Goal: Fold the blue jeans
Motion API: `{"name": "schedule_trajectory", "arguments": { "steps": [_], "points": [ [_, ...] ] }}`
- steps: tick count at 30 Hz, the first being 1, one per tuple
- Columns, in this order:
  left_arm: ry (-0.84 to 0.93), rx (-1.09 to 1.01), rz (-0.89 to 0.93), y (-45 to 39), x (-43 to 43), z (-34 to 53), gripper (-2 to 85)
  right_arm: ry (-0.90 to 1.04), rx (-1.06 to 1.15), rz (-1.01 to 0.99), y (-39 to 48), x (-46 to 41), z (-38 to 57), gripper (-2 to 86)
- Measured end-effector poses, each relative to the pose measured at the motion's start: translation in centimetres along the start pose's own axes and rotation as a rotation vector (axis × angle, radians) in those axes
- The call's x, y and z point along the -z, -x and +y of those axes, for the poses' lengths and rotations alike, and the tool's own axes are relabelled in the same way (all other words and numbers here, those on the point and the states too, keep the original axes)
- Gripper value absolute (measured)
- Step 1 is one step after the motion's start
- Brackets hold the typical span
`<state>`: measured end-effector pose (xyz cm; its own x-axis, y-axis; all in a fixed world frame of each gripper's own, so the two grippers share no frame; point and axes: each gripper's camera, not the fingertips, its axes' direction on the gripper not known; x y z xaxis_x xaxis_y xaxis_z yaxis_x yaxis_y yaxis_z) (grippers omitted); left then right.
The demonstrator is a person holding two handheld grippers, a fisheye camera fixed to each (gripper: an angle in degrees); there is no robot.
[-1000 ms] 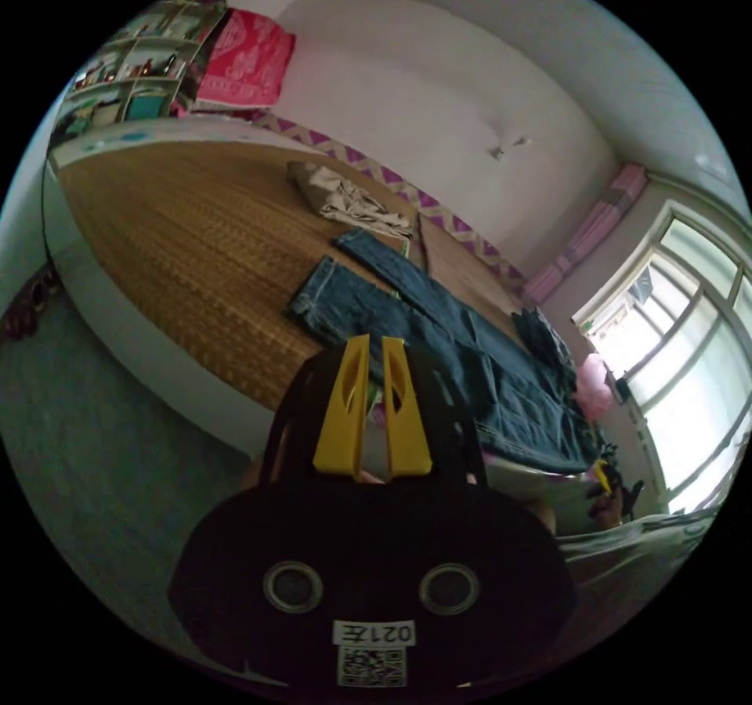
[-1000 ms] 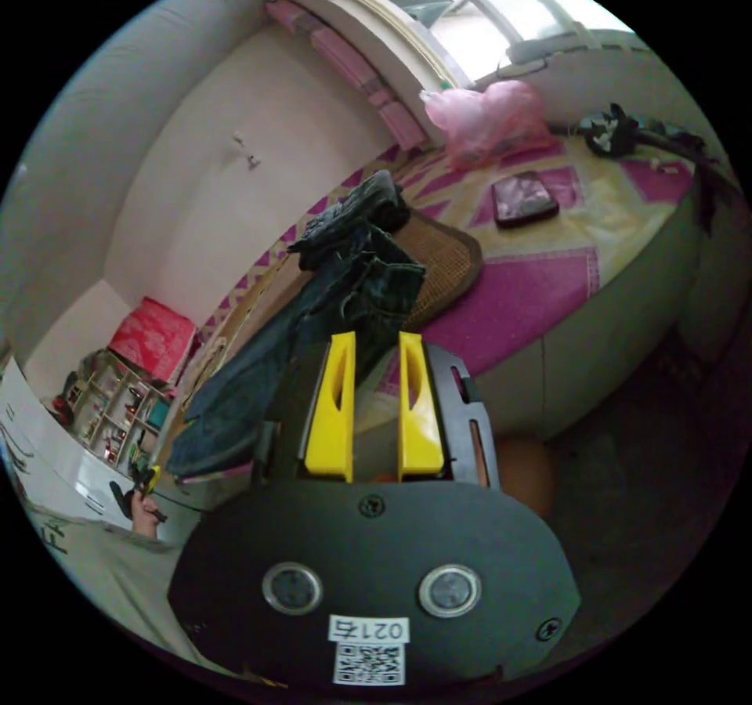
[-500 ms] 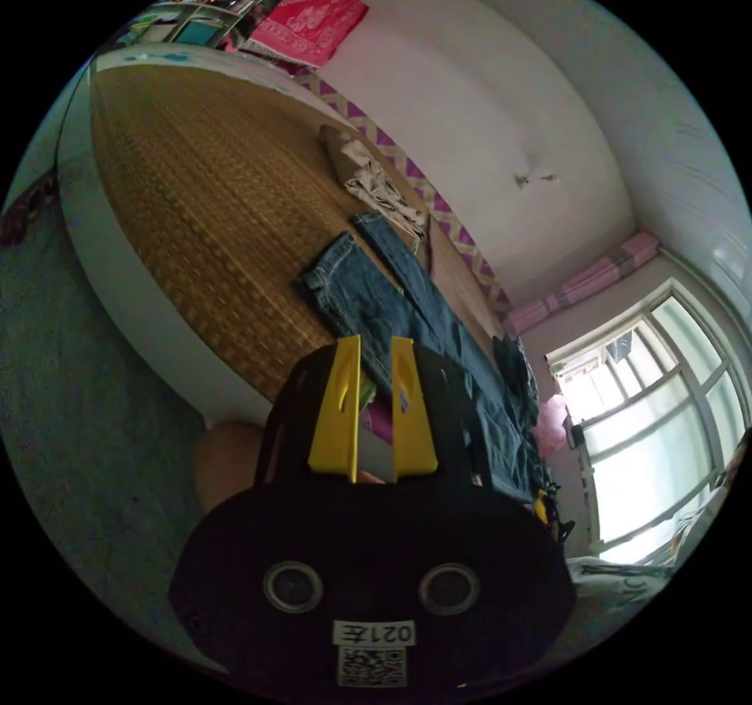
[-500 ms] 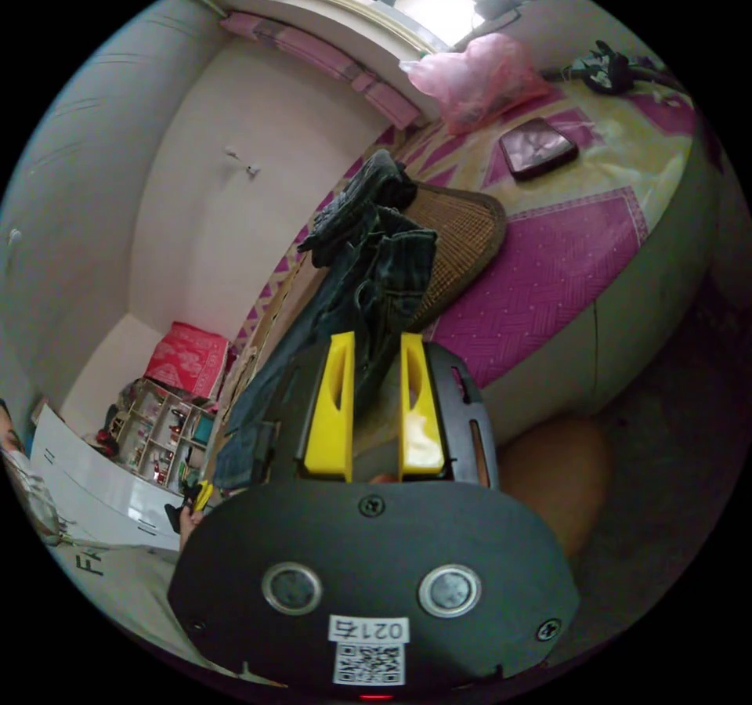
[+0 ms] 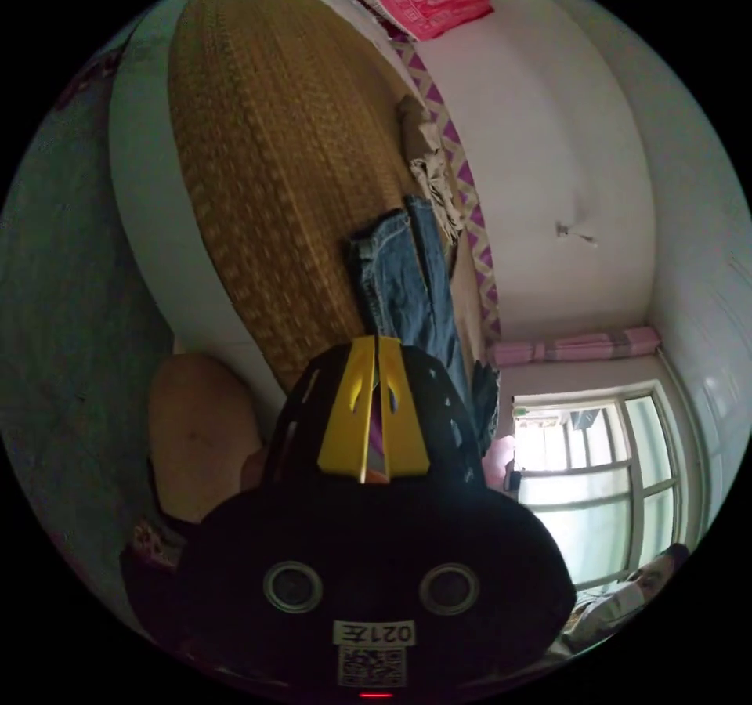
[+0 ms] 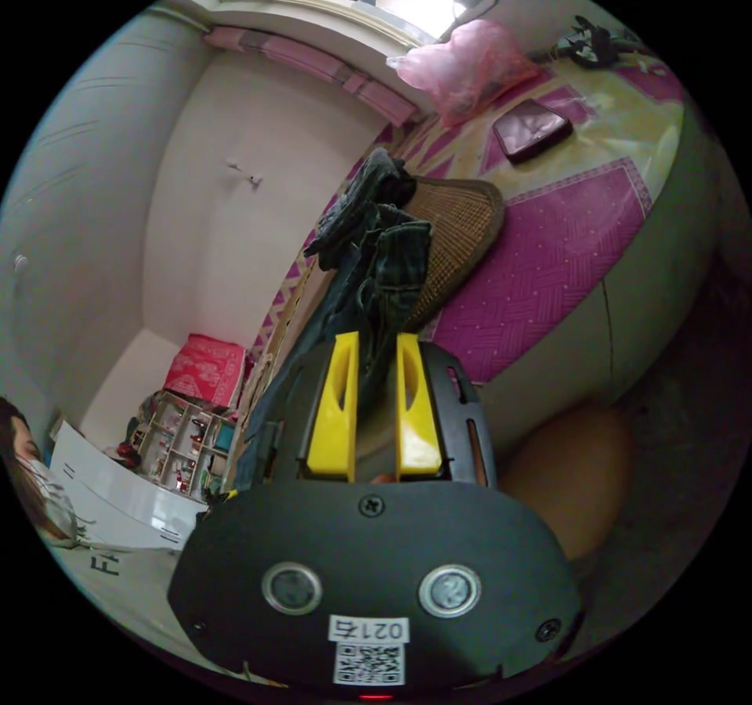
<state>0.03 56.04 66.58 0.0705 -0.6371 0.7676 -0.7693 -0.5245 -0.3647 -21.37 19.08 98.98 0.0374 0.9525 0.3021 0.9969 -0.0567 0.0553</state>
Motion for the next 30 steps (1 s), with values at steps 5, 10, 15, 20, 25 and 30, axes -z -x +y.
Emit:
{"name": "schedule_trajectory", "arguments": {
  "steps": [5,10,15,20,25,30],
  "points": [
    [-0.024,0.063,0.085,1.7,0.5,-0.8,-0.7,-0.009,0.001,-0.005,-0.5,-0.1,0.1,7.1],
    [-0.034,0.034,0.085,1.6,0.8,-1.4,0.7,-0.012,-0.008,-0.016,-1.3,-0.4,0.2,6.5],
    [-0.032,-0.008,0.109,1.0,1.0,-2.1,6.4,-0.019,-0.014,-0.024,-1.8,-0.8,0.3,6.1],
    [-0.025,0.017,0.086,0.9,0.5,-2.7,5.8,-0.027,-0.021,-0.034,-2.5,-1.3,0.3,5.6],
    [-0.011,0.062,0.034,1.1,-0.2,-3.3,1.9,-0.032,-0.03,-0.049,-3.1,-1.9,0.2,5.4],
    [-0.018,0.049,0.02,0.9,-1.0,-3.5,-0.8,-0.034,-0.036,-0.059,-3.6,-2.7,0.0,5.3]
  ]
}}
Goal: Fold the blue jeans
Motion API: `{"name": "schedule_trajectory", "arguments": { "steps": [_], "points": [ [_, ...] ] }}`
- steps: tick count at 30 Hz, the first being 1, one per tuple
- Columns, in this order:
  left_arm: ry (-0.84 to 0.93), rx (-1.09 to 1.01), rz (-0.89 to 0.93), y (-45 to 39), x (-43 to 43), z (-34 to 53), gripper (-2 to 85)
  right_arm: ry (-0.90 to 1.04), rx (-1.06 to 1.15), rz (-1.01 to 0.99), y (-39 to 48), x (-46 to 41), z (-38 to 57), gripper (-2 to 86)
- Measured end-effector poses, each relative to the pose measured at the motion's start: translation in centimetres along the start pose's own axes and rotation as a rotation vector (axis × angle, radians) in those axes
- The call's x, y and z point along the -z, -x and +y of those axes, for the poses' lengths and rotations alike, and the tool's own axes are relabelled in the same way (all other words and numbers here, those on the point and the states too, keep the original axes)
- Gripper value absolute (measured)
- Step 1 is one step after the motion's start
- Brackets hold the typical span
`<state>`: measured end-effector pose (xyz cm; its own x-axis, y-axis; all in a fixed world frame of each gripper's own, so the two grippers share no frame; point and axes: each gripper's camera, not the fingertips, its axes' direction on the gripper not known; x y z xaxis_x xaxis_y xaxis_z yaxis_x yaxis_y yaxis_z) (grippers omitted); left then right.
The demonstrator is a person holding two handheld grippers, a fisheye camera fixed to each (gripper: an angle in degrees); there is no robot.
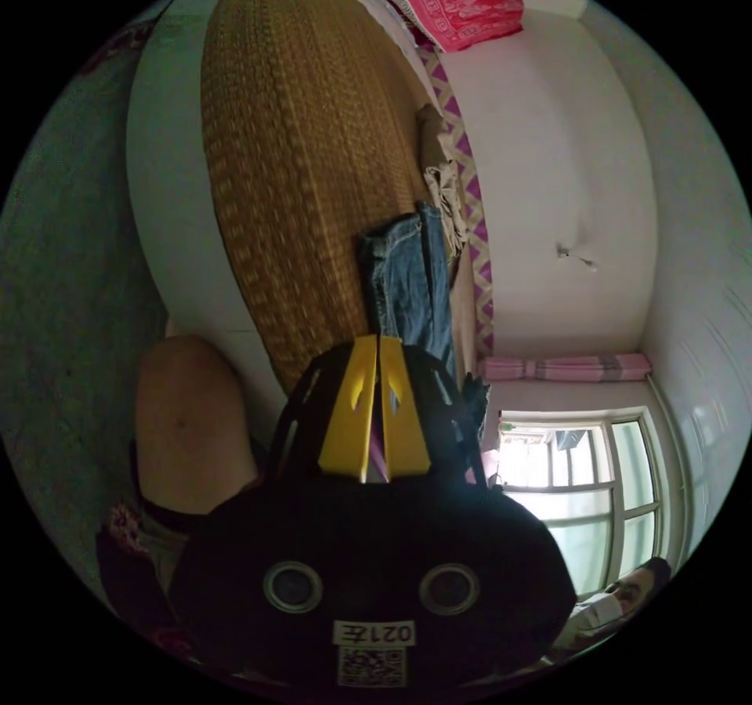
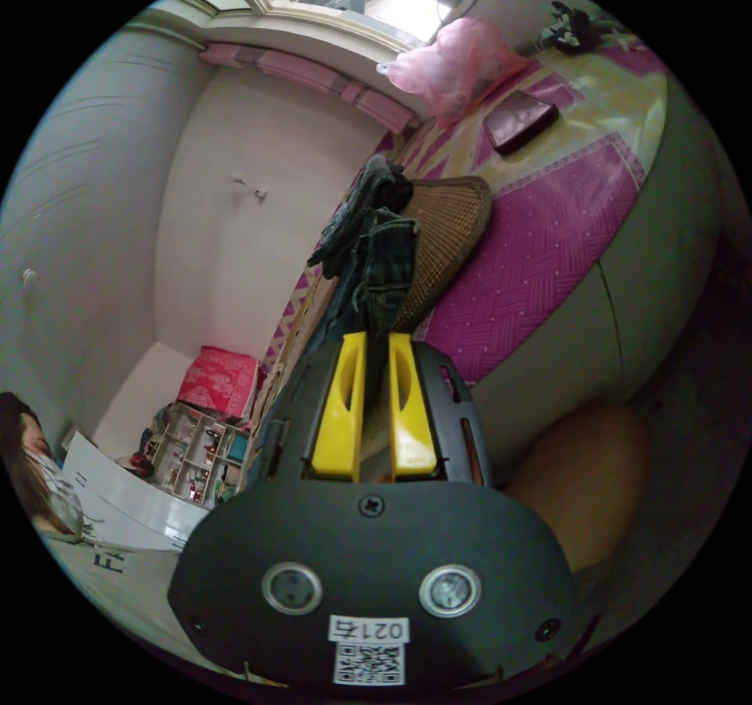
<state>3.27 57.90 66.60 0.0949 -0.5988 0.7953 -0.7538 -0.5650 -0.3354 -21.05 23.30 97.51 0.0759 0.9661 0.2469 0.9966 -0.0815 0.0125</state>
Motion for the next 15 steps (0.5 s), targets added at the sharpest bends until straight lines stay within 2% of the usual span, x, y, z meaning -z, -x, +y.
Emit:
{"name": "schedule_trajectory", "arguments": {
  "steps": [9,11,15],
  "points": [
    [-0.012,-0.046,0.037,-0.2,-1.9,-0.3,0.6,0.003,-0.01,-0.02,-0.9,-1.7,-0.5,5.1],
    [0.0,-0.076,0.114,-0.3,-2.6,-0.7,6.8,0.002,-0.01,-0.023,-1.0,-2.1,-0.7,5.1],
    [0.016,-0.08,0.106,-0.4,-4.0,-1.4,8.0,0.001,-0.012,-0.027,-1.2,-2.8,-0.9,5.0]
  ]
}}
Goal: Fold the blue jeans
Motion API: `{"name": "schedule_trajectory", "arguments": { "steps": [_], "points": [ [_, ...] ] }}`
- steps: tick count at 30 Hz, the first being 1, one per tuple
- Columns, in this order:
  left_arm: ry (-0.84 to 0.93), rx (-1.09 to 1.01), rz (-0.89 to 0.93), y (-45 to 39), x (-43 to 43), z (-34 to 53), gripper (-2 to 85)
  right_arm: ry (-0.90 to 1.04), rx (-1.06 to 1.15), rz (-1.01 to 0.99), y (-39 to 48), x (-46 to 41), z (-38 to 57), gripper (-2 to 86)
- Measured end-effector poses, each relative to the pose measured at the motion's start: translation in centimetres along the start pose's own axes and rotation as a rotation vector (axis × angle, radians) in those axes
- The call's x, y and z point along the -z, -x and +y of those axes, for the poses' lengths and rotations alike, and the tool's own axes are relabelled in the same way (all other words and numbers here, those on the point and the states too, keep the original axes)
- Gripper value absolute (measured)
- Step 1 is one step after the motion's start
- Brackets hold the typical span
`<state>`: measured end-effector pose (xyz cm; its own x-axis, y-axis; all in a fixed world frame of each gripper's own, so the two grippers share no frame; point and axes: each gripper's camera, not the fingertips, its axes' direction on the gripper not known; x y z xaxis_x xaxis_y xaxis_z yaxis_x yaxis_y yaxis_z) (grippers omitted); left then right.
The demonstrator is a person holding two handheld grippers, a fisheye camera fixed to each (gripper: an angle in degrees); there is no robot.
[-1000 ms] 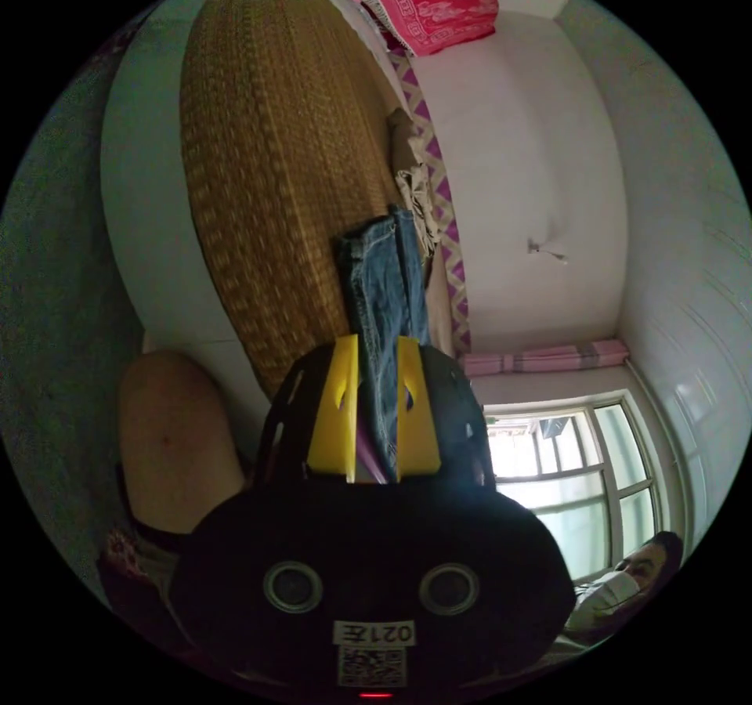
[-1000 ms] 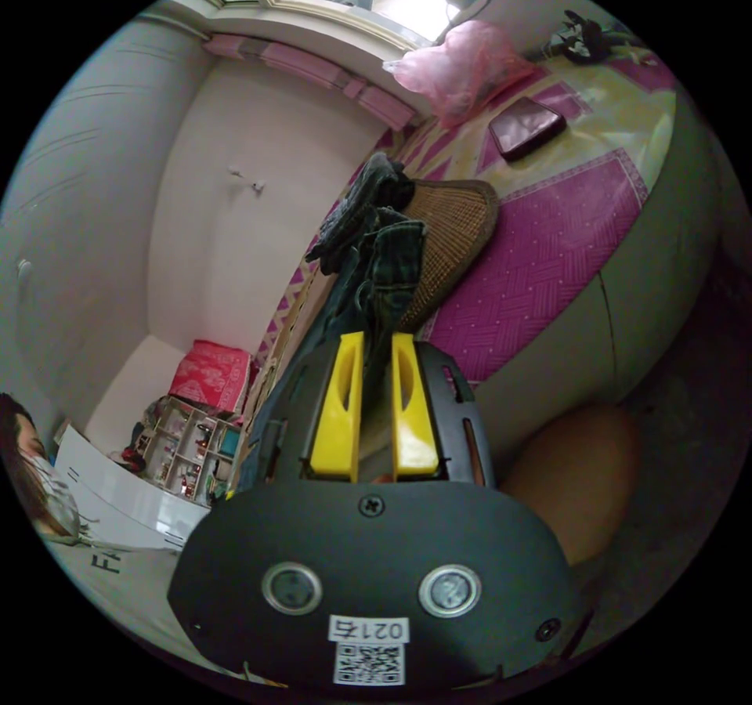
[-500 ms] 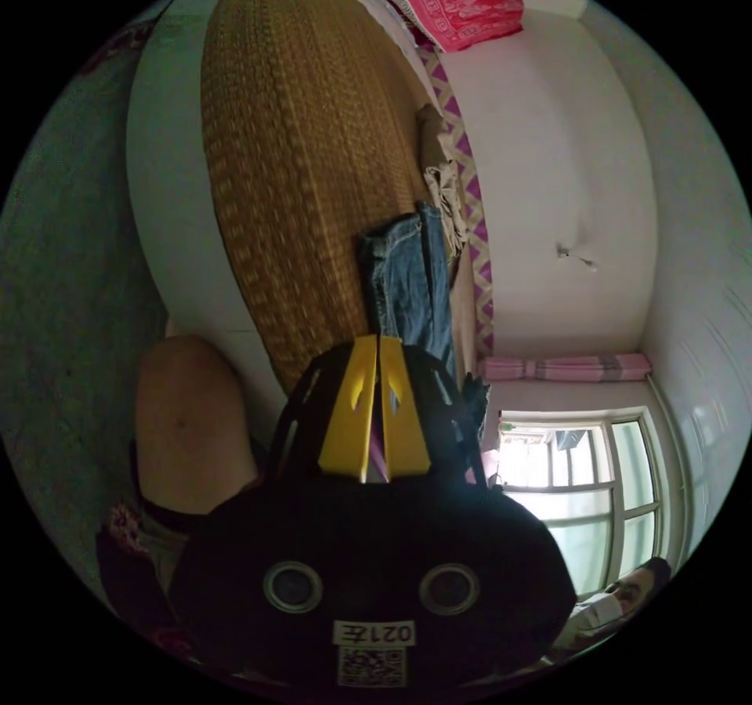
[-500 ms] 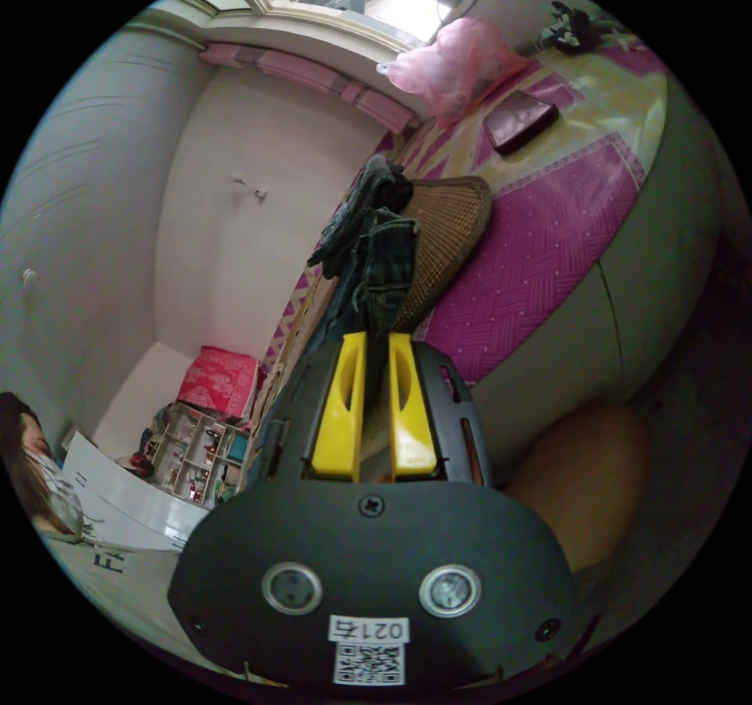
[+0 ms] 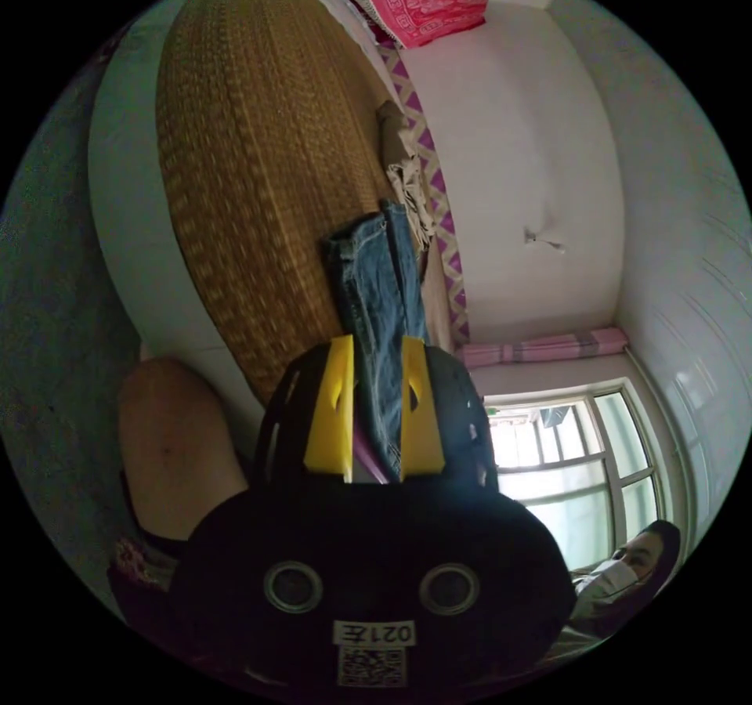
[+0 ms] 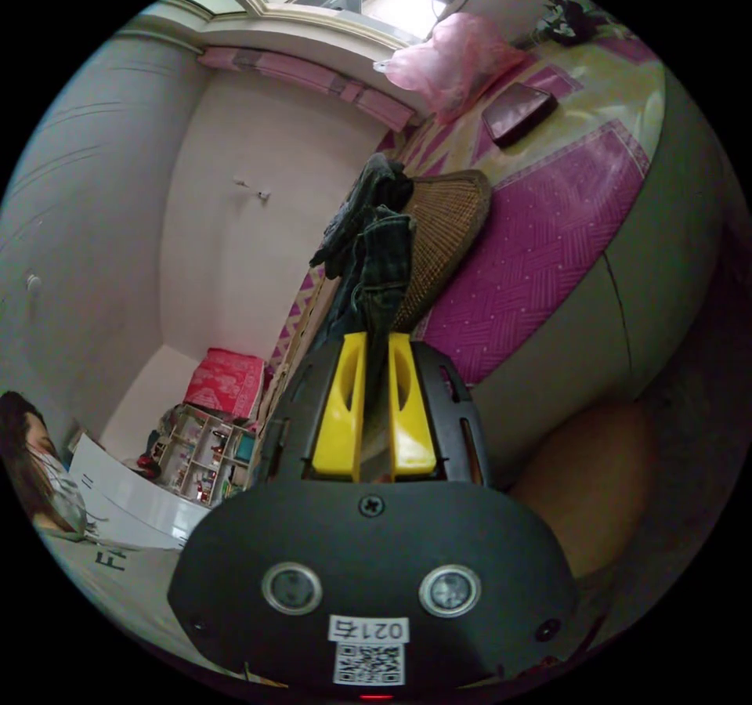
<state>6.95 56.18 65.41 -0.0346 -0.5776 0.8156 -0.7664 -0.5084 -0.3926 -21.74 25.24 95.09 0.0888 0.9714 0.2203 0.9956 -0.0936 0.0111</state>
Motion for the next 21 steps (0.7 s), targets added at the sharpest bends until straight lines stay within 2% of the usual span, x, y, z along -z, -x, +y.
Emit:
{"name": "schedule_trajectory", "arguments": {
  "steps": [4,8,21],
  "points": [
    [0.011,0.005,-0.036,-0.2,-2.0,-0.7,5.7,0.004,-0.003,0.003,-0.1,-0.9,-0.4,5.0],
    [0.006,-0.049,-0.097,-1.0,-2.3,-0.8,7.9,-0.007,0.01,0.026,0.5,-1.0,-0.9,4.6],
    [0.031,-0.083,-0.069,-0.3,-8.6,-2.0,8.6,0.021,-0.002,0.034,0.9,-4.0,-1.5,5.3]
  ]
}}
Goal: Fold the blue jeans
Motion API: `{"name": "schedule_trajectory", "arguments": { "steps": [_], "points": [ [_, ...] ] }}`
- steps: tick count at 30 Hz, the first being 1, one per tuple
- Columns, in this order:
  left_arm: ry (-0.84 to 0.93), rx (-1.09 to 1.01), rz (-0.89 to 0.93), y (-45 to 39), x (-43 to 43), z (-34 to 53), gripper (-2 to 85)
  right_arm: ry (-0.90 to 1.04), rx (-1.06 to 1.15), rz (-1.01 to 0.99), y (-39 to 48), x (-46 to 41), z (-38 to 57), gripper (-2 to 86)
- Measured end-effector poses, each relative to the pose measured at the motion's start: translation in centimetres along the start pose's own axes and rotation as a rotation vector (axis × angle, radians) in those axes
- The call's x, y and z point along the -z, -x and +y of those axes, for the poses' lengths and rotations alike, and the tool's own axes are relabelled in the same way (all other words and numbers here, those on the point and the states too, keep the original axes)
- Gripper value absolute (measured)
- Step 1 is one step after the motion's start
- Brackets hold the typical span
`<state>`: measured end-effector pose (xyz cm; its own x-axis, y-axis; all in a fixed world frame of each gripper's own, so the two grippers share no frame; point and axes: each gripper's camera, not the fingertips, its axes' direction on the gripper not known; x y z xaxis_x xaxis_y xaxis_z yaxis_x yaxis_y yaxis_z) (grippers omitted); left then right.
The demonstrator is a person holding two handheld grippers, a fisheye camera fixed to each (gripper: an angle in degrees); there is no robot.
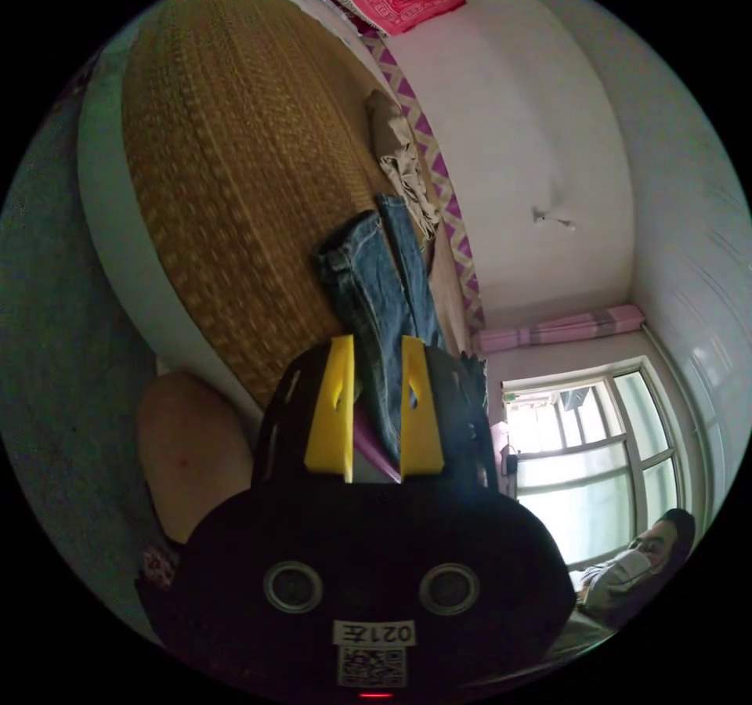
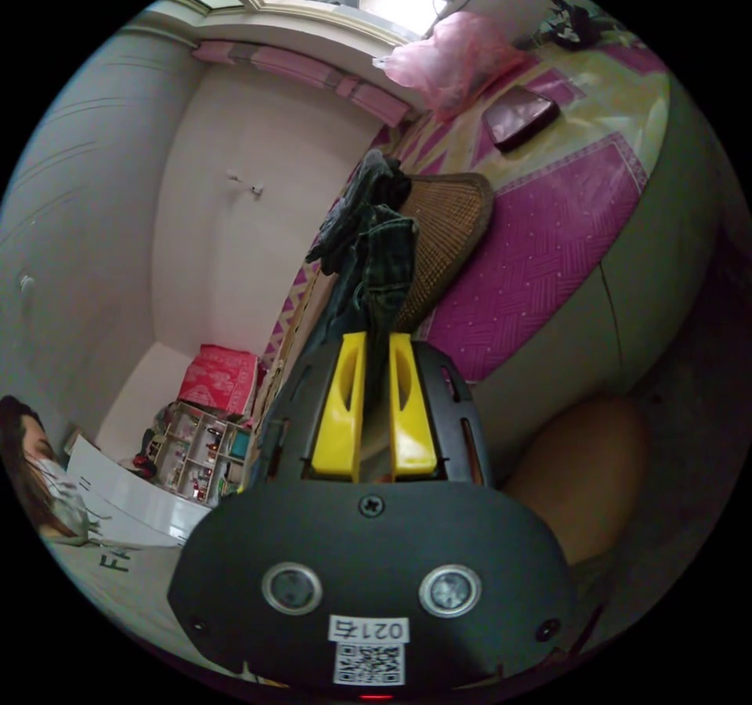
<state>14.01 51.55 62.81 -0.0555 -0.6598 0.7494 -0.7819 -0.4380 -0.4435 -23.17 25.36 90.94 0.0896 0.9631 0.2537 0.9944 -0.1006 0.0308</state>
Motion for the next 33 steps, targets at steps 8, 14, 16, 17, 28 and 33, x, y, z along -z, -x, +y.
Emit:
{"name": "schedule_trajectory", "arguments": {
  "steps": [8,14,16,17,28,33],
  "points": [
    [0.019,0.026,-0.029,0.3,-5.7,-1.5,2.5,0.018,-0.01,-0.025,1.1,-3.0,-0.5,1.1],
    [0.064,-0.107,-0.009,-3.0,-8.5,-4.0,-0.3,0.047,0.048,-0.148,4.5,-4.7,-3.4,-0.1],
    [0.079,-0.183,-0.017,-5.7,-9.9,-5.8,-0.5,0.066,0.048,-0.214,6.1,-6.0,-5.6,-0.2],
    [0.096,-0.249,-0.037,-8.0,-11.1,-7.3,-0.5,0.077,0.063,-0.236,7.5,-7.1,-7.4,-0.2],
    [0.288,-0.344,-0.355,-16.1,-35.7,-22.2,0.3,0.221,0.037,0.01,12.9,-27.9,-20.7,1.3],
    [0.153,-0.358,-0.485,-12.9,-39.5,-24.0,-0.5,0.206,-0.032,0.004,10.6,-31.5,-19.8,4.4]
  ]
}}
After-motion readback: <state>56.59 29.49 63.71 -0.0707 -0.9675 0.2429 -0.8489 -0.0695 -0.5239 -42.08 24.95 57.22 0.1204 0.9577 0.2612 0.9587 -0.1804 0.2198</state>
